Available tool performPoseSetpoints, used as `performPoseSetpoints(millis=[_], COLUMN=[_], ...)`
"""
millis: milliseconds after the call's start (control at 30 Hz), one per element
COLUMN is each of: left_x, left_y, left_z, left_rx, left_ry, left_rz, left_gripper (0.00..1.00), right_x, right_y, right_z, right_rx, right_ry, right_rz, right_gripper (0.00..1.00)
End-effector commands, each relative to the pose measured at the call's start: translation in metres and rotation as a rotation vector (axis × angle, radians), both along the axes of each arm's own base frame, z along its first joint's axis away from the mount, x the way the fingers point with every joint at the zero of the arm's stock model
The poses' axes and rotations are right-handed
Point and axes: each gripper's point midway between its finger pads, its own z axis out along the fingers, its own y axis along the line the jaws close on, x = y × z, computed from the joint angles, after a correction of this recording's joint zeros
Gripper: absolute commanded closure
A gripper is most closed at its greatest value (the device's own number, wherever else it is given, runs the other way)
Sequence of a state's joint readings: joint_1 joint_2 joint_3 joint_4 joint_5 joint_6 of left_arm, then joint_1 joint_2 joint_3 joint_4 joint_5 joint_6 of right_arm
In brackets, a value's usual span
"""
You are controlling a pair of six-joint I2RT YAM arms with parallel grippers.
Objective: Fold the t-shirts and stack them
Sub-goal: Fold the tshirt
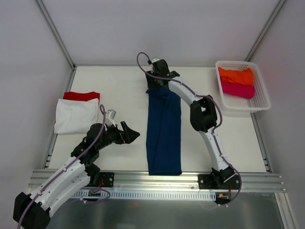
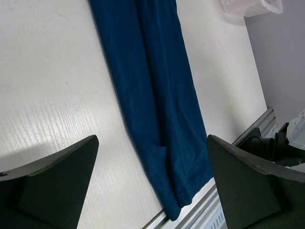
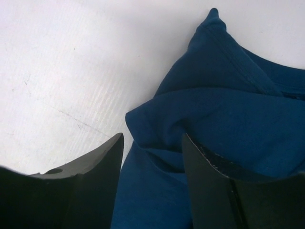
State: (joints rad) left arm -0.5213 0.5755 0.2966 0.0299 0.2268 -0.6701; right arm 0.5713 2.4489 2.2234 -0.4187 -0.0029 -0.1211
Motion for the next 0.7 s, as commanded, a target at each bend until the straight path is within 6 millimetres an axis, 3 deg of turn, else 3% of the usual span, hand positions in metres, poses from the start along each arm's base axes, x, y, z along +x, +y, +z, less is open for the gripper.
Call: performPoseSetpoints(millis=[0,300,667], left_x=[0.003,0.001,-0.001], left_y=[-0.002,-0.001,-0.001], left_z=[0.015,0.013,0.01], left_rx=[-0.045,-0.052,-0.055], left_ry=[-0.046,-0.043,-0.042], left_rz=[-0.002,-0.001,-0.005], left_gripper=[0.01,0.01,0.01], right_x=[0.001,-0.013,-0.021], right_y=[0.007,-0.002,0.002], right_z=[0.007,-0.015,-0.031], right_rx=[0.024,-0.026,-0.032], right_ry=[0.006,0.064,0.11], right_rz=[0.035,0.049,0.064], right_gripper=[0.44,0.44,0.43])
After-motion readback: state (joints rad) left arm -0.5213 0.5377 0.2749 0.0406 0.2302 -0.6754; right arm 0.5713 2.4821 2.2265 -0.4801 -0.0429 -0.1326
